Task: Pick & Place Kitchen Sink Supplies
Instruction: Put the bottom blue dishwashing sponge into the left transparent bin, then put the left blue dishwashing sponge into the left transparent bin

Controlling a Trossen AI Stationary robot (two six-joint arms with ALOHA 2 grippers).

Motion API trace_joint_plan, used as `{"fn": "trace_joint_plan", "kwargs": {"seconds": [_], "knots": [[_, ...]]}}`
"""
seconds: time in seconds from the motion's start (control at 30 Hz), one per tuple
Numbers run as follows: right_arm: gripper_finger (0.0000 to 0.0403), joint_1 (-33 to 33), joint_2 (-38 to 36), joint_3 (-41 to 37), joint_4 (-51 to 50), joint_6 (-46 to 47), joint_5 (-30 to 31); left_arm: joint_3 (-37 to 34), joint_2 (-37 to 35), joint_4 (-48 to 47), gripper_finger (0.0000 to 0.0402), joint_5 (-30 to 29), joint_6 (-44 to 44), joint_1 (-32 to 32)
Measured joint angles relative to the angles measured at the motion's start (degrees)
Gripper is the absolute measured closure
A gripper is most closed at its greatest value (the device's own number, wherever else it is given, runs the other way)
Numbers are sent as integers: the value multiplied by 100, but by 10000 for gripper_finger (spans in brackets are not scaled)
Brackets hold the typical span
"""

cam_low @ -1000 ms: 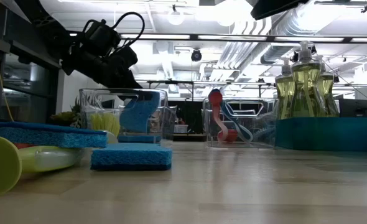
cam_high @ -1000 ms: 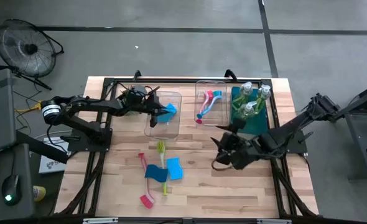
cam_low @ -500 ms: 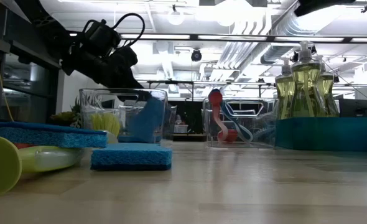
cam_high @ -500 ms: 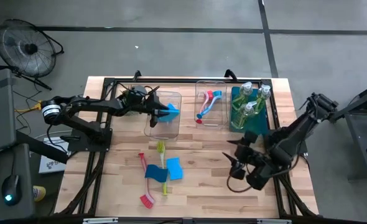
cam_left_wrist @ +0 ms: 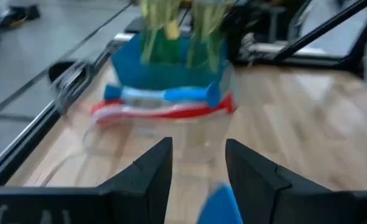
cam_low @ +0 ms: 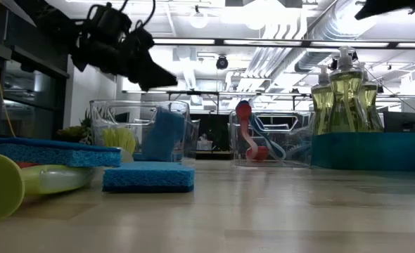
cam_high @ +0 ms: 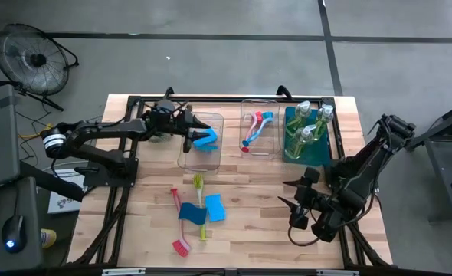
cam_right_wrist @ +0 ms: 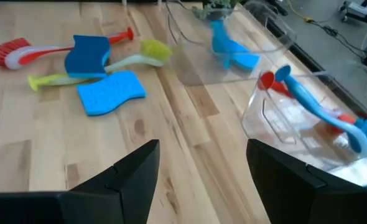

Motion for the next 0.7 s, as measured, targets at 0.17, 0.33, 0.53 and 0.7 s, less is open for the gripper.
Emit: {"fn": "trace_joint_plan", "kwargs": {"seconds": [0.17, 0.33, 0.53, 0.7], "knots": [[167, -2, 0, -455, 386, 259, 2, 44, -264, -237, 256, 323, -28, -191], [167, -2, 0, -848, 1178, 37, 199, 44, -435, -551, 256, 332, 34, -625], [167, -6, 0, -1271, 2229, -518, 193, 44, -490, -1029, 256, 3, 390, -1489], [167, -11, 0, -1615, 2831, -507, -52, 44, -489, -1417, 256, -587, 414, -2335]]}}
